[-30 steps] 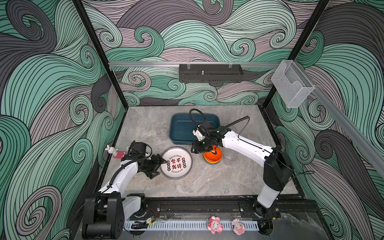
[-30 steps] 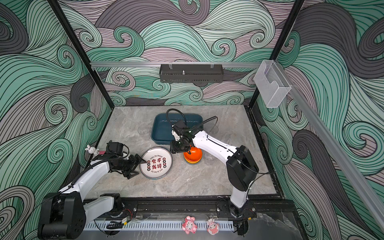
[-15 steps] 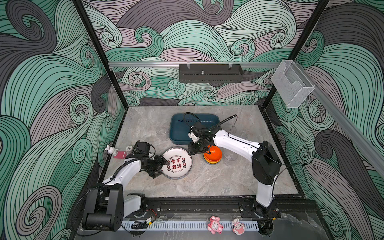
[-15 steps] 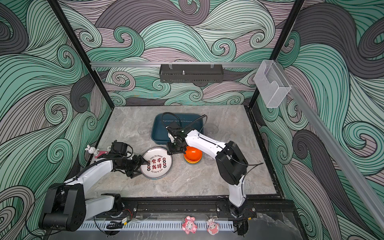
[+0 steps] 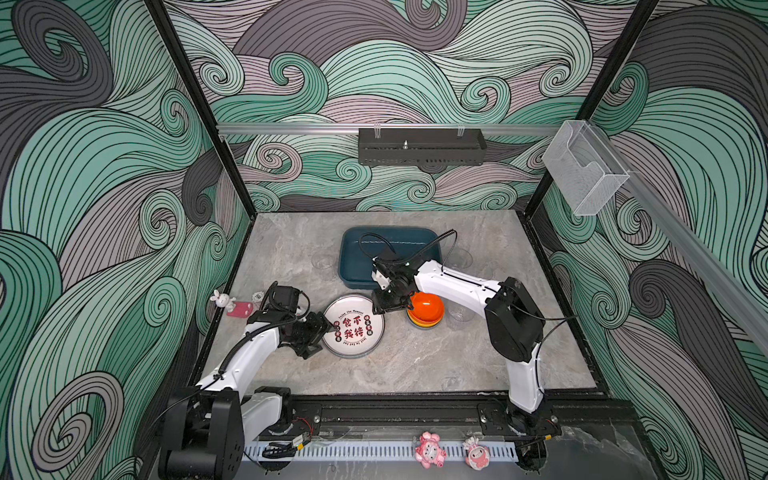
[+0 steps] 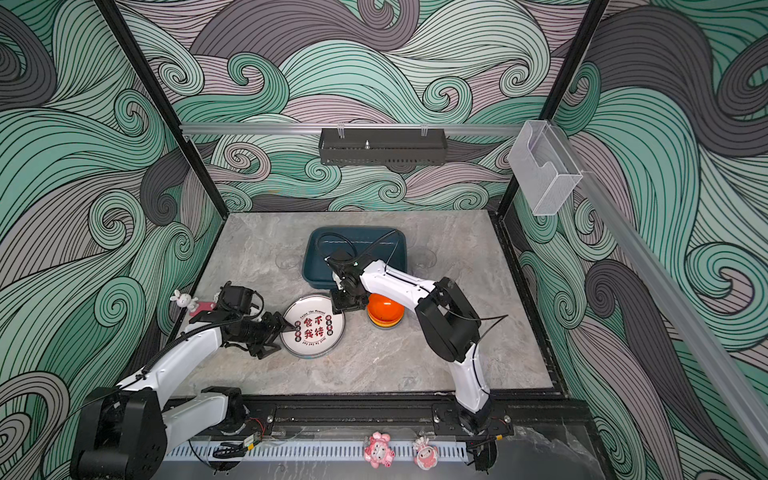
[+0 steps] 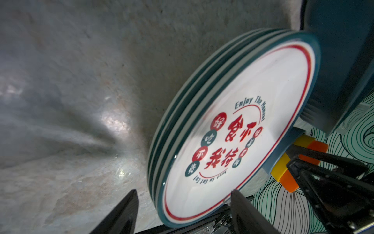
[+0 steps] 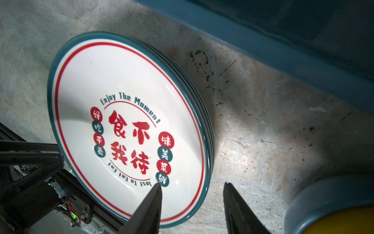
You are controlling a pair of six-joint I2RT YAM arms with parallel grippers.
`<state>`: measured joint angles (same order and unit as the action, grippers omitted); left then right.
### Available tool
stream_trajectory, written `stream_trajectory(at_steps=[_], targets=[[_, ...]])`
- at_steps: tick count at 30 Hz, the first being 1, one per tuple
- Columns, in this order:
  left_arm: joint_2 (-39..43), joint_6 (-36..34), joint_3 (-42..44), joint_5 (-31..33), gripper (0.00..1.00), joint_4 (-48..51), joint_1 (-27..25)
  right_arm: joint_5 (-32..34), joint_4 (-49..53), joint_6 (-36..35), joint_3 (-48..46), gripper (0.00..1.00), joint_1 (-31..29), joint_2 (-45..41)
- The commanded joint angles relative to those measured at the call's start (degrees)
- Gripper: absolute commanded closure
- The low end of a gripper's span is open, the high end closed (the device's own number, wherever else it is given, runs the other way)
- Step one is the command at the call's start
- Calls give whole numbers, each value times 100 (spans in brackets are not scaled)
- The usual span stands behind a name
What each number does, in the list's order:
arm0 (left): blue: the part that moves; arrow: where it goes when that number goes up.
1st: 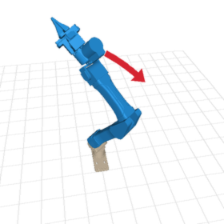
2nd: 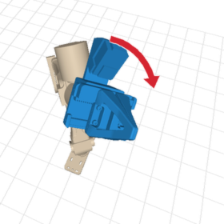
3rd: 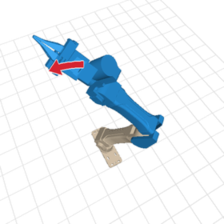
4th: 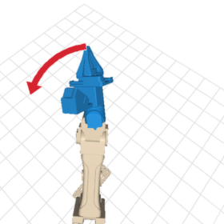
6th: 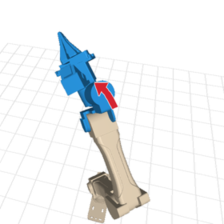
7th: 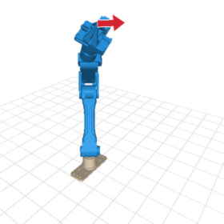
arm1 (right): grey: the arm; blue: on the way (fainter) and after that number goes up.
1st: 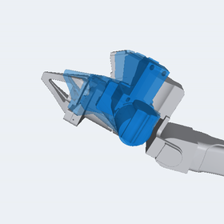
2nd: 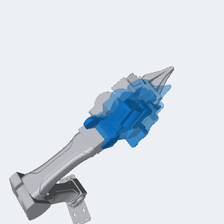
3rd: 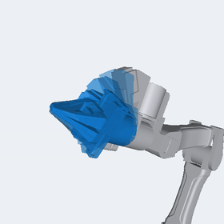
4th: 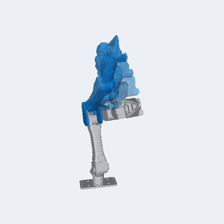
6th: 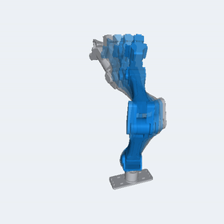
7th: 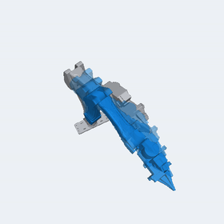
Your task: Place the mixed dishes into the plastic bin
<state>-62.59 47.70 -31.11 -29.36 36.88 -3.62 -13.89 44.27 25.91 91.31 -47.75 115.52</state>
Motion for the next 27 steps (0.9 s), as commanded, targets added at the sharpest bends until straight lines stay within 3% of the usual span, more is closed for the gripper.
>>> stream_trajectory(at_steps=[1, 15, 27], targets=[[130, 64, -25, 203, 30, 321, -34, 94, 126, -36, 199, 50, -51, 143], [-81, 12, -61, 116, 29, 104, -34, 56, 196, -26, 439, 48, -103, 445], [-161, 33, -18, 98, 30, -23, -34, 149, 303, -60, 543, 56, -138, 488]])
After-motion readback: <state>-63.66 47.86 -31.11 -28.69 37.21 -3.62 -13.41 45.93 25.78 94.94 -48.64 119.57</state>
